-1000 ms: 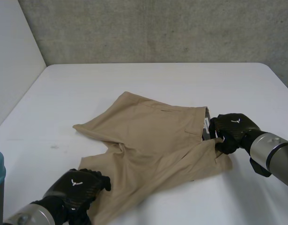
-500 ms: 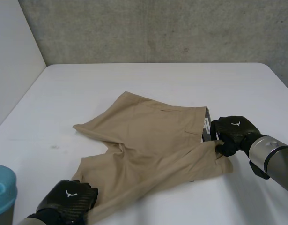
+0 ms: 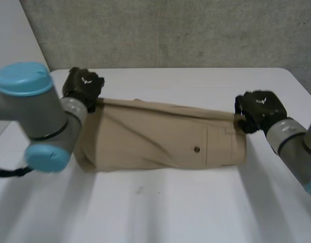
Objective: Fold the shorts.
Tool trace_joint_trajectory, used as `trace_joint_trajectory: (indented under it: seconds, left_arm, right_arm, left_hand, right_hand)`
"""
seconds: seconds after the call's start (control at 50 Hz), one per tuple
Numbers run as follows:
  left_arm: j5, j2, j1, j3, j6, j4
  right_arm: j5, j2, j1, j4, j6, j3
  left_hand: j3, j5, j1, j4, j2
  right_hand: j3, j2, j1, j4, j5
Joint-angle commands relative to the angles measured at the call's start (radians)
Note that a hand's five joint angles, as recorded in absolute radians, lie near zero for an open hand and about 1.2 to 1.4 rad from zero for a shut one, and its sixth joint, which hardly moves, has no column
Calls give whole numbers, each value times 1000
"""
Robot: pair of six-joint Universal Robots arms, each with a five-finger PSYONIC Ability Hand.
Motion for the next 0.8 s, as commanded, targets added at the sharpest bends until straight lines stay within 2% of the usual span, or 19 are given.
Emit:
trace_joint_trajectory:
  seconds: [0.02,0.2,0.34,0.36,0.38,0.4,0.42,0.46,0.5,0.52,0.62,0.74,0.8]
  left_arm:
    - [6,-310,-4,331,3,137]
    - [75,-539,-5,534,0,200]
    - [72,-617,-10,551,-4,315]
    - [73,-616,-12,541,-4,331]
    - [73,-613,-13,527,-6,345]
    - [76,-608,-16,490,-6,370]
    - [76,-602,-21,466,-6,386]
    - [76,-575,-27,429,-9,412]
    - [75,-497,-33,361,-18,443]
    - [75,-466,-32,337,-23,446]
    - [73,-265,-24,159,-104,446]
    - [80,-61,1,-50,-217,383]
    - [86,37,8,-165,-253,297]
  right_arm:
    - [106,152,54,-170,-2,-150]
    - [138,389,83,-194,-27,-374]
    - [173,552,84,-234,-191,-514]
    - [173,560,86,-234,-203,-524]
    - [173,567,89,-236,-216,-541]
    - [172,568,90,-236,-214,-546]
    - [172,568,90,-236,-210,-549]
    - [172,546,90,-234,-167,-551]
    - [173,517,90,-227,-119,-545]
    - [172,467,89,-219,-58,-528]
    - [147,307,77,-164,63,-436]
    - [30,102,77,32,79,-292]
    - [-17,68,74,112,86,-233]
  left_hand:
    - [206,251,281,203,199]
    - [206,251,281,203,199]
    - [183,228,258,180,176]
    - [-46,-2,28,-50,-53]
    - [-325,-280,-250,-328,-332]
    - [-827,-783,-753,-831,-834]
    - [-1015,-971,-941,-1019,-1022]
    - [-1015,-971,-941,-1019,-1022]
    - [-1015,-971,-941,-1019,-1022]
    - [-1015,-971,-941,-1019,-1022]
    - [-1015,-971,-941,-1019,-1022]
    - [-985,-941,-911,-989,-992]
    - [-932,-888,-858,-936,-939]
  right_hand:
    - [216,227,404,205,220]
    - [216,227,404,205,220]
    - [216,227,404,205,220]
    - [216,227,404,205,220]
    - [-36,-25,152,-47,-31]
    - [-335,-324,-147,-346,-330]
    - [-594,-583,-406,-605,-589]
    - [-1003,-991,-814,-1013,-998]
    - [-1006,-995,-818,-1017,-1001]
    - [-1006,-995,-818,-1017,-1001]
    - [-1006,-995,-818,-1017,-1001]
    - [-1006,-995,-818,-1017,-1001]
    - [-973,-962,-785,-984,-968]
